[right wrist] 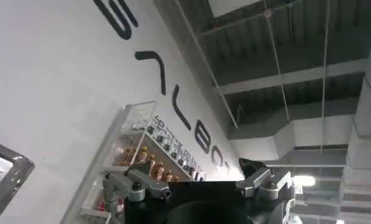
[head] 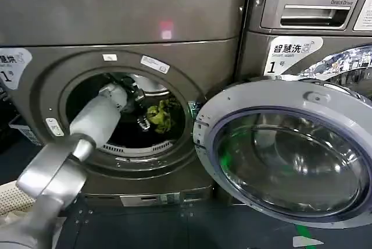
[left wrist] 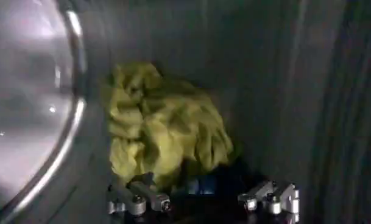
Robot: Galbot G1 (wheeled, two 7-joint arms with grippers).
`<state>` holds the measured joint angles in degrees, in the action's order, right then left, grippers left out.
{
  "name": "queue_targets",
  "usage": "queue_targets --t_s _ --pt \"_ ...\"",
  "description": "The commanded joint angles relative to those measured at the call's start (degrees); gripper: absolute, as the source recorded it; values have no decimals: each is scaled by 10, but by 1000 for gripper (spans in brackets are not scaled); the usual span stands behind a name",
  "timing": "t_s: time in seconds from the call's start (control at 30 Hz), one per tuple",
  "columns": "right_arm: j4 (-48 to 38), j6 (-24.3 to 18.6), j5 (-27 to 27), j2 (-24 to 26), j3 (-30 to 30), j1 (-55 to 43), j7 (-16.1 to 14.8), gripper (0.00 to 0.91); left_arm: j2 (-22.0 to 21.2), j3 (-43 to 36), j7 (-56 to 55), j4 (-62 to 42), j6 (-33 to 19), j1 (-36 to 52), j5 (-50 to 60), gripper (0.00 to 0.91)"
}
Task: Grasp the clothes from the dryer.
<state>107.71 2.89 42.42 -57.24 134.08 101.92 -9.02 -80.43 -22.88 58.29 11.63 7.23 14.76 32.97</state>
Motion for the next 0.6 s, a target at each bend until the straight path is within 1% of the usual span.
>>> queue_targets --t_s 0.03,0.17,0.4,0.43,0.47,0.5,0.57,0.6 --pt "0 -1 0 -1 -2 -2 -1 907 -3 -27 -3 -12 -5 -6 56 907" --pt "-1 -2 -8 -3 -4 -4 -2 907 -11 -25 -28 -13 9 -17 53 907" --pt "2 -3 -10 -5 -9 -7 -3 907 -12 -19 -43 -16 8 -30 36 907" --pt "2 -3 -10 -5 -10 -7 -3 907 -12 -14 -45 -16 7 -32 35 728" --pt "3 -3 -11 -5 -12 -8 -3 907 -12 -11 -47 -16 8 -32 31 466" --pt "3 -3 -11 -5 -12 -8 -3 907 -12 -11 -48 -16 7 -32 29 284" --pt "3 -3 -11 -6 -13 -9 -3 907 -11 -10 -51 -17 9 -32 23 148" --pt "3 -3 -11 -6 -13 -9 -3 907 -11 -10 -52 -16 9 -32 21 102"
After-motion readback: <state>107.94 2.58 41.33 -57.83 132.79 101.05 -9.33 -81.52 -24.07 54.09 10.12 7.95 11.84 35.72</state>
